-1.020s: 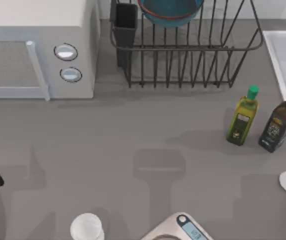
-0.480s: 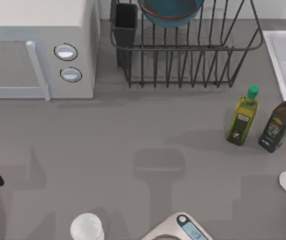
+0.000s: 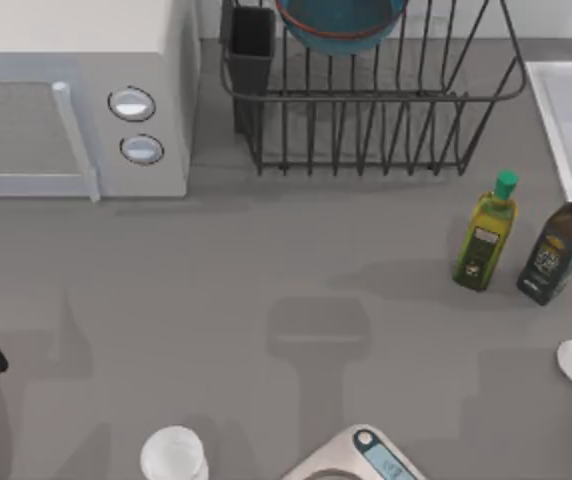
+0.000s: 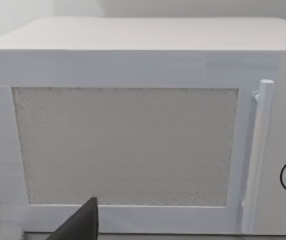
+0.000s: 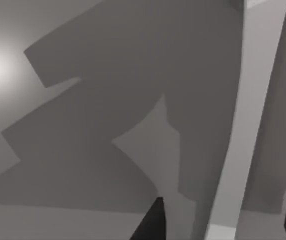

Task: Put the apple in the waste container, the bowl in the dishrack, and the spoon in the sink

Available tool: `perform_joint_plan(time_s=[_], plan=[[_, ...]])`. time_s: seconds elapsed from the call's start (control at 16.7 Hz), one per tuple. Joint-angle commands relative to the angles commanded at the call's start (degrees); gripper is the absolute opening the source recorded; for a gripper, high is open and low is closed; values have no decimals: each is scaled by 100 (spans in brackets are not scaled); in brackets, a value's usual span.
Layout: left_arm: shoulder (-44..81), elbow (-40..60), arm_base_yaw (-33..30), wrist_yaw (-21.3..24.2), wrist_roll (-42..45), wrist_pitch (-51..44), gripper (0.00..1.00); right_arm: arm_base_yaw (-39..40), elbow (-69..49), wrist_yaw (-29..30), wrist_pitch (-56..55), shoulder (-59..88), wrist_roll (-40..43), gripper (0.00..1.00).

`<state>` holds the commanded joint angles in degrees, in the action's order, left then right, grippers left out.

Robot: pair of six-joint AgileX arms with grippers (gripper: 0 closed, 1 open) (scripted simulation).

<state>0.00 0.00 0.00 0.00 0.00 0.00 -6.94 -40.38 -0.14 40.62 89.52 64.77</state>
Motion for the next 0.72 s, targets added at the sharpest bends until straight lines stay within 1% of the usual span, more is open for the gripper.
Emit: perform_joint_plan(time_s=[0.18,0.48,0.6,0.72], plan=[[0,0,0,0,0,0,100,-8,-394,0,587,-209,30,0],[0,0,0,0,0,0,100,-21,-1261,1,2155,-750,46,0],[0,0,0,0,0,0,100,-22,-1475,1,2443,-917,35,0],[0,0,0,0,0,0,100,-22,-1519,1,2500,-962,26,0]])
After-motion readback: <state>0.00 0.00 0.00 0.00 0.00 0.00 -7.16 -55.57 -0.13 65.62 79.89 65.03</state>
